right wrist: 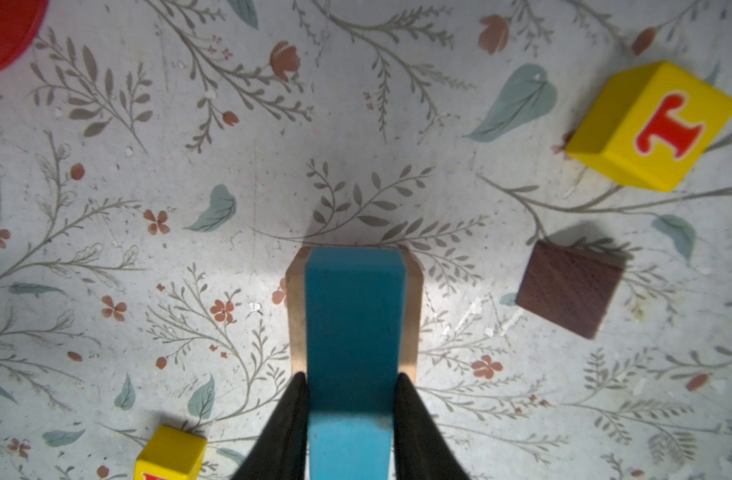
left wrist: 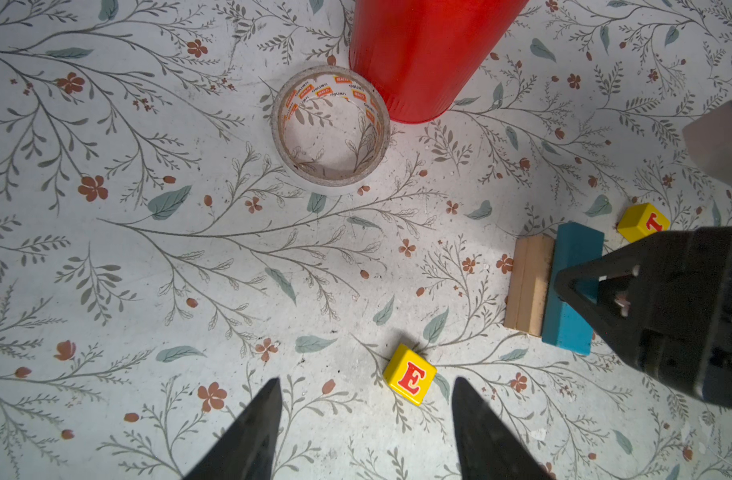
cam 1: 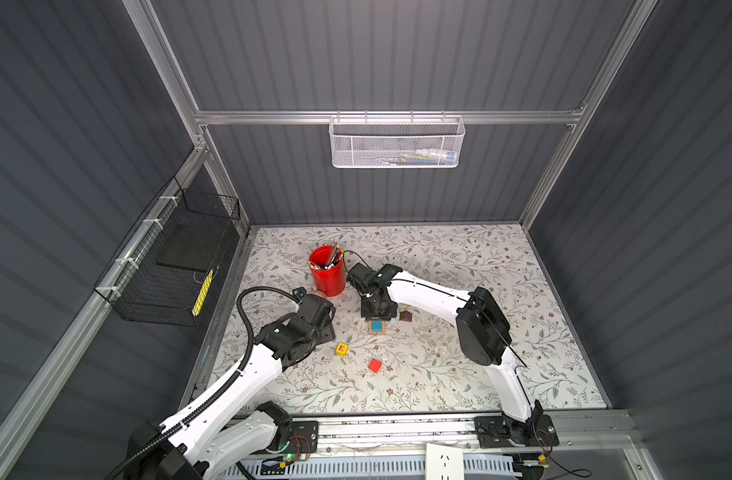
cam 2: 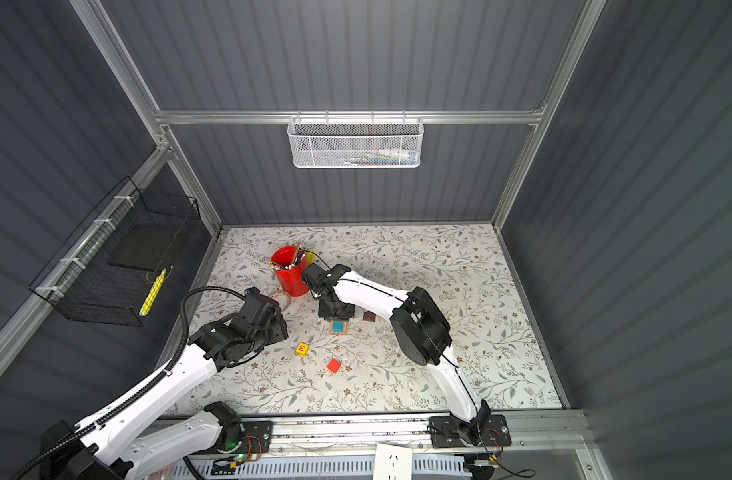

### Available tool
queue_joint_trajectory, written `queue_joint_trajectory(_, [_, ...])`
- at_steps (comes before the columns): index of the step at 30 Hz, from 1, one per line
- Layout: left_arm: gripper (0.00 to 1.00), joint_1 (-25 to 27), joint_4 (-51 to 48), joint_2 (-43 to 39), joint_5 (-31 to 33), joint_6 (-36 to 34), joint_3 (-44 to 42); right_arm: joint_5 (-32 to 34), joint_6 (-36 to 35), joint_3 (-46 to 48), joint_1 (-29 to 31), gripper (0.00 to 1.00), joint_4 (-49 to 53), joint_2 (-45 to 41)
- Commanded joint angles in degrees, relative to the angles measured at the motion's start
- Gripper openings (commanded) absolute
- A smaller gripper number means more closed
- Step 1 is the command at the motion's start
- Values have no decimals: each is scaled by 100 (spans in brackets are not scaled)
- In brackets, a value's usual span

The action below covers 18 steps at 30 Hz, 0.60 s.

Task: Build the wood block tower
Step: 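Lower the teal bar onto the top of the wooden blocks with the right gripper, then open the right gripper and move it to the yellow T cube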

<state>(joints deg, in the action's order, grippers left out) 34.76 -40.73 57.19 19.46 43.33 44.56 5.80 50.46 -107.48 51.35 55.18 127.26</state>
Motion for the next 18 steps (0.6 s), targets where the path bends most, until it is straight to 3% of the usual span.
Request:
queue_joint_trajectory(1, [65,-31,-6,20,-63,62,-28,44,-47,-95,-23,33,125,180])
queue_joint_trajectory(8, [65,-31,-5,30,-58,65,-52,88,-28,-94,-24,36,116,176])
queue_joint_trajectory(18, [65,-31,-13,56,-125,35,18,188,-58,100,-21,47,-35,-363])
